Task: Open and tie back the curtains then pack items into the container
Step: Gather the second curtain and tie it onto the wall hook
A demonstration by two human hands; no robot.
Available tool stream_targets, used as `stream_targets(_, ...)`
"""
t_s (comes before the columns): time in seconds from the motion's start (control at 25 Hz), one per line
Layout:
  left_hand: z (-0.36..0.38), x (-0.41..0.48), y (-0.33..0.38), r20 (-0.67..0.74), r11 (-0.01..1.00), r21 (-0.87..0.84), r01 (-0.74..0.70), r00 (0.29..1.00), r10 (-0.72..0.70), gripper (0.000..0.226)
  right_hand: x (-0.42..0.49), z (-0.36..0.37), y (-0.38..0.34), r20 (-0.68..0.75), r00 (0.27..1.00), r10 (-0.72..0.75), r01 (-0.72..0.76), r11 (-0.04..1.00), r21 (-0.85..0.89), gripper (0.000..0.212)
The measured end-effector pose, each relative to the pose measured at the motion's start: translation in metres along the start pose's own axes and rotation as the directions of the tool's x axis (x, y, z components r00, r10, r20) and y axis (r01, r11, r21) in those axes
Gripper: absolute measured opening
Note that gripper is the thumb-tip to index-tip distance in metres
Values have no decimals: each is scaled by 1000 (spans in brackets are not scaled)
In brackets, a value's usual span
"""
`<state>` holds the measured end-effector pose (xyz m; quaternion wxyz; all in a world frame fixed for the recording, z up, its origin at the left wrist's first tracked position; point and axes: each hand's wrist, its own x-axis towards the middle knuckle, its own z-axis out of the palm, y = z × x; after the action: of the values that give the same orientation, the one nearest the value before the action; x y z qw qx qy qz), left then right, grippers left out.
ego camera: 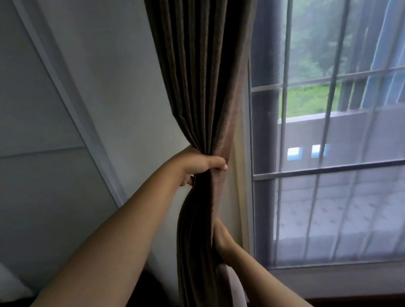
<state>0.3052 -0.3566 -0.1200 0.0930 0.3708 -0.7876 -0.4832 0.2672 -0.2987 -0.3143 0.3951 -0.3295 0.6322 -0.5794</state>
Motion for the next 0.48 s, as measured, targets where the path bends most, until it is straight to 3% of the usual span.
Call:
stream_targets(0.16,-30,-5,-13,-80,1000,3,-9,997,10,36,22,-4,7,48,992,114,-103,978,-184,56)
stream_targets(0.4,-63,6,-23,-121,997,21,72,990,-69,45,83,-35,20,-37,987,154,-157,926,-342,78)
stream_targets(0.48,-69,9,-30,-149,995,31,95,985,-89,50,97,-41,19,15,987,158,-133,876,-465,64)
